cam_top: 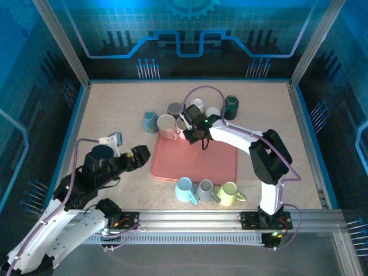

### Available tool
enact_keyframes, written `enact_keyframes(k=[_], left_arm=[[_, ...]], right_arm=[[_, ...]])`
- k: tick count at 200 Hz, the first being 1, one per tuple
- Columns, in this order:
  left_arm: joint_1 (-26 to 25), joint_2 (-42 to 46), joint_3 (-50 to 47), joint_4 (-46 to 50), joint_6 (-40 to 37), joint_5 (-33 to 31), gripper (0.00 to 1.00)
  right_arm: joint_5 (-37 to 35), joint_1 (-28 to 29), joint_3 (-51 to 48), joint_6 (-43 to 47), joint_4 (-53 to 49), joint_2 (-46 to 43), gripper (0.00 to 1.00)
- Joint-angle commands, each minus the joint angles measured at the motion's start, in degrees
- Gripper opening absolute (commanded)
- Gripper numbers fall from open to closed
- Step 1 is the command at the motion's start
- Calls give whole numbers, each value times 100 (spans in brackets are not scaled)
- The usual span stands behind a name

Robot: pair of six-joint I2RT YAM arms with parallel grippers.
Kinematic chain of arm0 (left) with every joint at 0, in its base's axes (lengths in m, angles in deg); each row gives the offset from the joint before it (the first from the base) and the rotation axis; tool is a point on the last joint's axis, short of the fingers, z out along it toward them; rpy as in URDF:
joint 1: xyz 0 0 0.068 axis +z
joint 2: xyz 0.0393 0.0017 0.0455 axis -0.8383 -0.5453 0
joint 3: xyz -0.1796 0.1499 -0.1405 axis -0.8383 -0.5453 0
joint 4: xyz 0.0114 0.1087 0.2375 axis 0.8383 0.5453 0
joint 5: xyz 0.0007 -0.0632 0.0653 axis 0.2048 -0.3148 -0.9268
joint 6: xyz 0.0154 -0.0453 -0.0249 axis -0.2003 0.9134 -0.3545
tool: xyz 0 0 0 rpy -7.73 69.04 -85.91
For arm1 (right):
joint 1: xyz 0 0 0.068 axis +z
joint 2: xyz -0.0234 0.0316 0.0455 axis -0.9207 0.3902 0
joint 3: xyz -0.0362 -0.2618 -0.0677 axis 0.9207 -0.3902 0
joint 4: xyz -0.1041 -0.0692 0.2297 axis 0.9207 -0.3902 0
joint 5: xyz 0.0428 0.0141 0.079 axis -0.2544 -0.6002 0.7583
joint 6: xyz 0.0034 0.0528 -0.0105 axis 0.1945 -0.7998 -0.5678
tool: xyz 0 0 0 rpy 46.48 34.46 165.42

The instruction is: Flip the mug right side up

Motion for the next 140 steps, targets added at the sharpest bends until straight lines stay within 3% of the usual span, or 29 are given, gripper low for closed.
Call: enact_keyframes(k=[1, 52, 76, 140], left_arm=[[6, 178, -117, 215, 88, -80, 99], [0, 112, 24, 580, 232, -86, 99], [0, -344, 453, 1080, 225, 105, 99], [-99, -1293, 889, 1159, 792, 1623, 99]], right_arm=[[99, 55, 170, -156, 88, 85, 26], [-150, 98, 39, -376, -306, -545, 57], [-315, 169, -315, -585, -407, -1165, 62], [-321, 249, -1246, -1020, -982, -3094, 61]])
